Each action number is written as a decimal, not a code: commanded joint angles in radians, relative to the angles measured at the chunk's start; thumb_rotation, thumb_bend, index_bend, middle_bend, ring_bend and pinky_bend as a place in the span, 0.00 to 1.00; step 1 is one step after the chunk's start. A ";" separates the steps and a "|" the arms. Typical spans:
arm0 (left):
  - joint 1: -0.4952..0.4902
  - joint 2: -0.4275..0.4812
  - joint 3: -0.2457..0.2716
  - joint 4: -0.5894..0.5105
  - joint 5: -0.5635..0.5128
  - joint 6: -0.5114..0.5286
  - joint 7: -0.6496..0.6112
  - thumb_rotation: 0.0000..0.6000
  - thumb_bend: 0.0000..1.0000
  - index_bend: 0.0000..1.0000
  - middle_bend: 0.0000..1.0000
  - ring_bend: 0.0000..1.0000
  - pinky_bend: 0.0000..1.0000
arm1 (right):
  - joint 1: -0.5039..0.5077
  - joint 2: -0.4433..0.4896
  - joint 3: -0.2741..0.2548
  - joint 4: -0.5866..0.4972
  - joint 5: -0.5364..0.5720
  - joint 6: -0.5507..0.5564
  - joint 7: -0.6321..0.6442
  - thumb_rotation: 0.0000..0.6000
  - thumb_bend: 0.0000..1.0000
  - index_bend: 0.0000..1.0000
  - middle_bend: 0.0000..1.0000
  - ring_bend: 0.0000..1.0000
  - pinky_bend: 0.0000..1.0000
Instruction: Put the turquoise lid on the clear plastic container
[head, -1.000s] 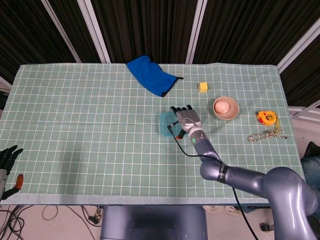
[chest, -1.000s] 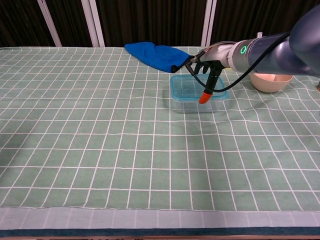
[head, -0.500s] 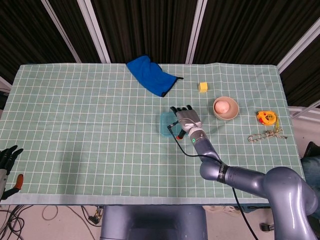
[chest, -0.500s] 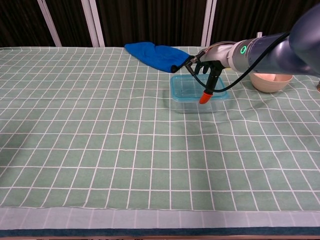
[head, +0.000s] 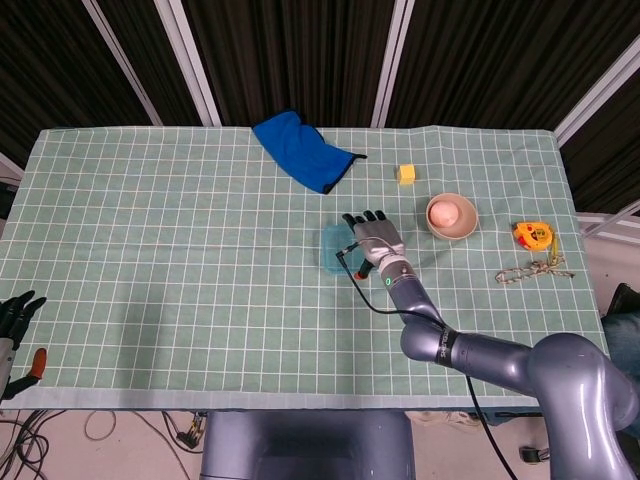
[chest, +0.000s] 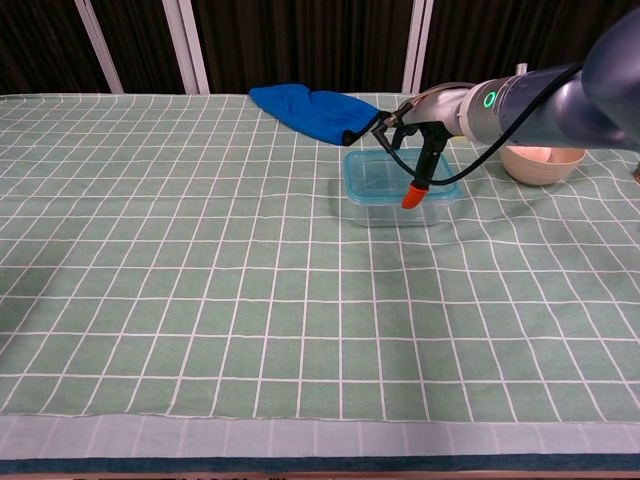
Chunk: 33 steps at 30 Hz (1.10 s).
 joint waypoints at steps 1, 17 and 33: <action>0.000 0.000 0.000 0.000 -0.001 0.000 0.000 1.00 0.53 0.09 0.00 0.00 0.00 | 0.001 0.002 -0.002 -0.002 0.003 -0.001 -0.003 1.00 0.15 0.06 0.19 0.00 0.00; 0.000 -0.001 -0.001 0.001 -0.001 0.000 -0.002 1.00 0.52 0.09 0.00 0.00 0.00 | 0.013 0.034 -0.020 -0.037 0.030 -0.013 -0.022 1.00 0.13 0.00 0.00 0.00 0.00; -0.001 0.000 0.000 -0.002 -0.003 -0.004 -0.003 1.00 0.53 0.09 0.00 0.00 0.00 | 0.024 0.129 0.029 -0.189 0.033 0.143 -0.025 1.00 0.13 0.04 0.19 0.00 0.00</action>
